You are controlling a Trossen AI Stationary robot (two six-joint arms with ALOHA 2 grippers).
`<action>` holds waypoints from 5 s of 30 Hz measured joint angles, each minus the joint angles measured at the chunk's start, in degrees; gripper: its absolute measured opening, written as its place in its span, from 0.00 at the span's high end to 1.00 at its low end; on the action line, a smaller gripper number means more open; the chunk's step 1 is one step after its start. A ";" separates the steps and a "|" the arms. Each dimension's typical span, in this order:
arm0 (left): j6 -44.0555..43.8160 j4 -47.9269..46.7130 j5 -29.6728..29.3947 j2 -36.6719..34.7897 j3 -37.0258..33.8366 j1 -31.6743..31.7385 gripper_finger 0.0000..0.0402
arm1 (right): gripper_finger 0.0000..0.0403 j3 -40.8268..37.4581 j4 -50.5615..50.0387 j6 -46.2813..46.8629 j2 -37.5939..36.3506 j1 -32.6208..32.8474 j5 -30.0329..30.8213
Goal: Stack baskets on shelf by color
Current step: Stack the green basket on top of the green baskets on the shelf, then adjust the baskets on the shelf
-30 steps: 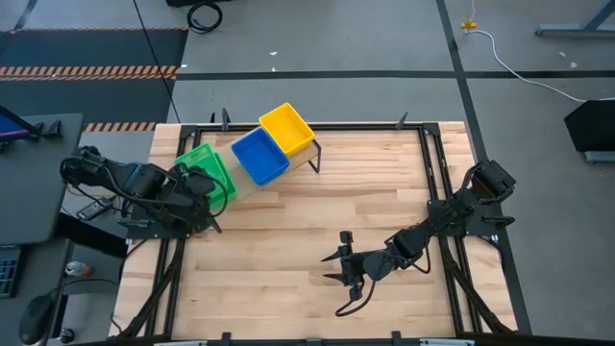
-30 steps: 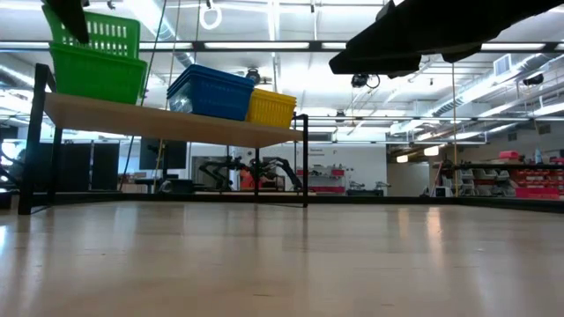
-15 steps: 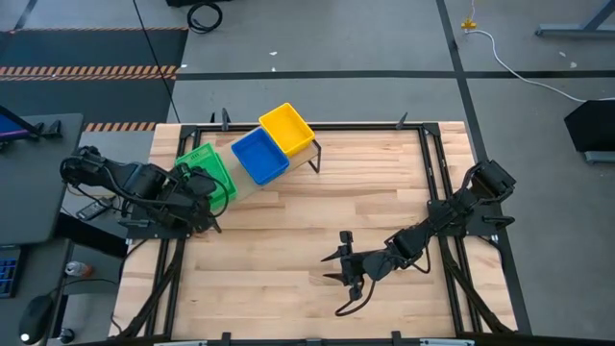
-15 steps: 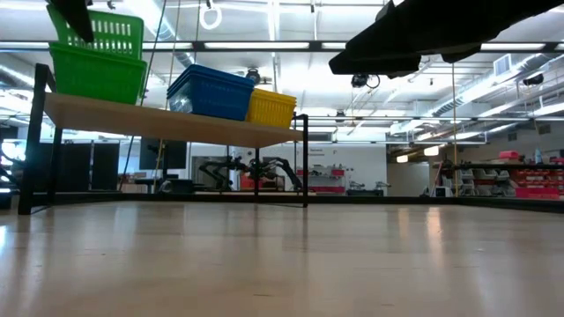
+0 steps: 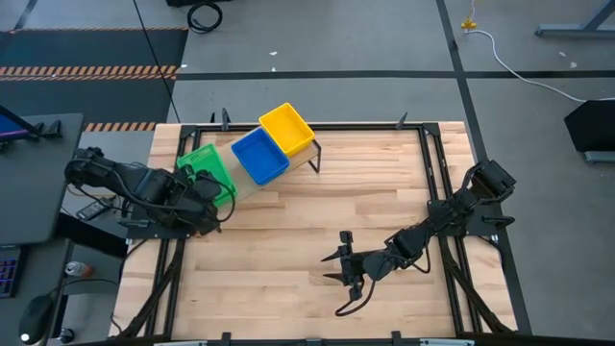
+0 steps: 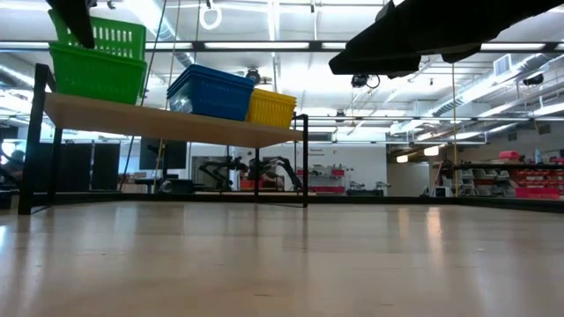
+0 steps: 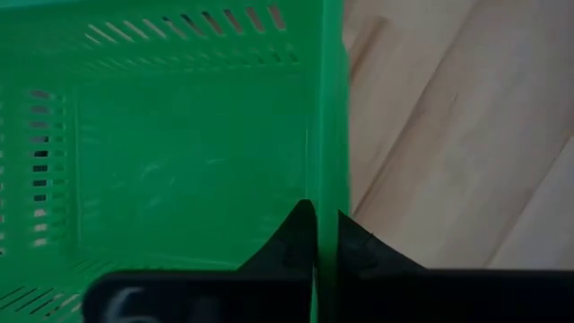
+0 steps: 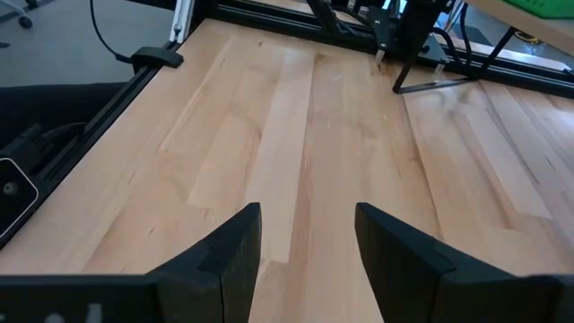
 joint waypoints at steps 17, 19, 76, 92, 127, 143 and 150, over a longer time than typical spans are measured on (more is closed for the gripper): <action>-2.45 -0.10 -0.90 0.31 0.00 0.04 0.75 | 0.53 0.00 -0.01 0.00 0.00 0.00 0.02; -2.45 -0.08 -0.90 0.29 0.00 0.04 0.73 | 0.53 0.00 0.00 0.00 0.00 0.00 0.02; 36.92 33.02 3.27 14.80 5.88 23.56 0.46 | 0.53 -0.02 0.85 9.38 0.00 -0.46 -0.03; 36.37 29.87 0.40 19.81 5.84 25.92 0.58 | 0.53 -0.02 0.01 13.37 0.00 -0.46 -0.03; 24.36 24.99 0.63 19.92 5.86 25.07 0.92 | 0.53 -0.01 -0.28 13.97 0.00 -0.46 -0.01; 21.77 24.86 1.99 19.87 5.91 25.00 0.91 | 0.53 0.00 -0.44 13.97 0.00 -0.46 -0.01; 20.21 21.94 1.45 19.81 5.95 23.68 0.92 | 0.53 0.00 -0.84 13.97 0.00 -0.46 -0.01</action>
